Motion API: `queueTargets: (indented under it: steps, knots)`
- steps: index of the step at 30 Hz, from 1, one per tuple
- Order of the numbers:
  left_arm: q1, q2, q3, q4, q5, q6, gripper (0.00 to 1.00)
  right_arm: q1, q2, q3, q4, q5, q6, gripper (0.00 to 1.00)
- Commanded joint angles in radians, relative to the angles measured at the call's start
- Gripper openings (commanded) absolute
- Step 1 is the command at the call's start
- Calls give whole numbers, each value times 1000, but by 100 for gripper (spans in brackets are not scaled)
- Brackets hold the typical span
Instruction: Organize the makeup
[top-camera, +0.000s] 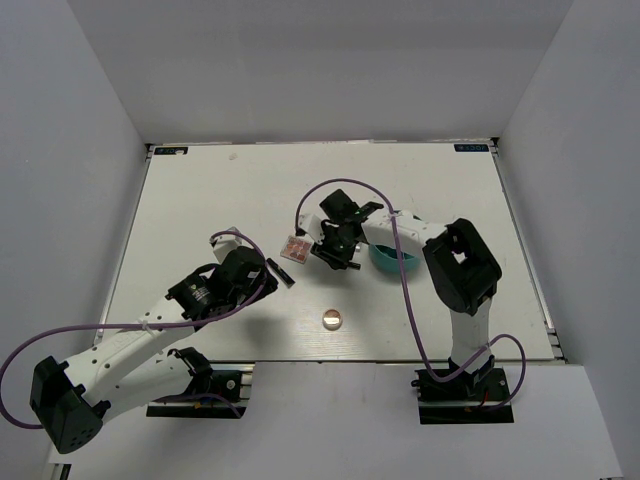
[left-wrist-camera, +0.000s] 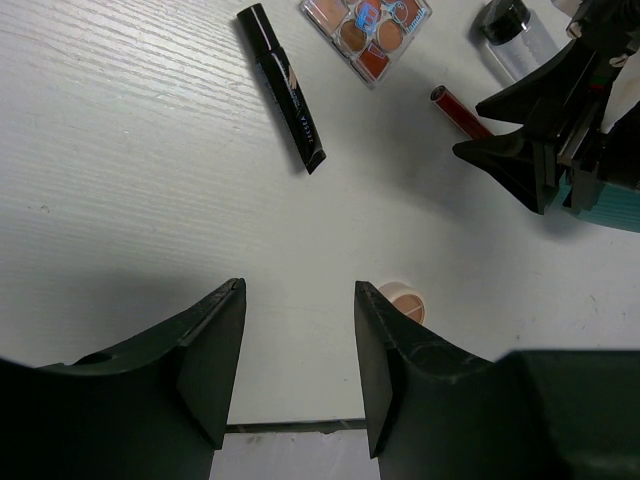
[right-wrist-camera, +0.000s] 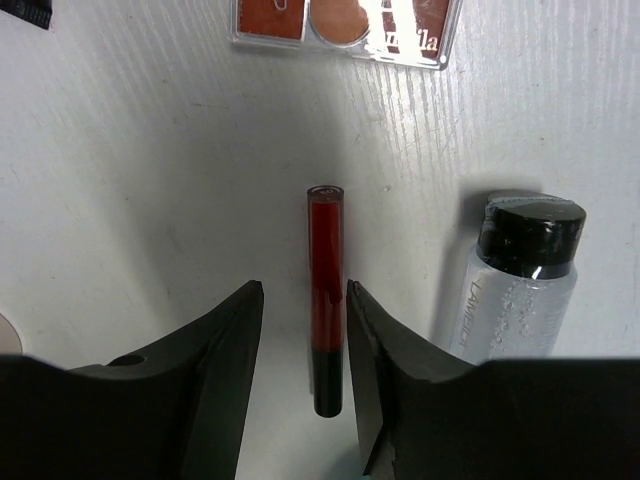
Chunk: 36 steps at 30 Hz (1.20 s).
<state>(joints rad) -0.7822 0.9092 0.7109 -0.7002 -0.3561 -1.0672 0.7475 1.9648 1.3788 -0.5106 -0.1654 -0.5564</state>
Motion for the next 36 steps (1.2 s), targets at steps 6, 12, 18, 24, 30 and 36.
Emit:
queueTargets:
  steps: [6,12,18,24,30,36]
  knots:
    - [-2,-1,12,5,-9,-5,57,15,-60,3,35,23,-16,47]
    - [-2,-4,12,1,-11,-7,57,18,-50,-1,52,55,-19,53]
    - [-2,-4,10,2,-10,-8,57,24,-41,-9,70,98,-22,54]
    - [-2,-6,10,1,-9,-7,57,20,-17,3,66,102,-20,54]
    - [-2,-4,12,1,-10,-7,57,27,-1,9,57,102,-17,54]
    - [-2,-1,12,5,-9,-7,57,42,-3,-10,61,115,-10,54]
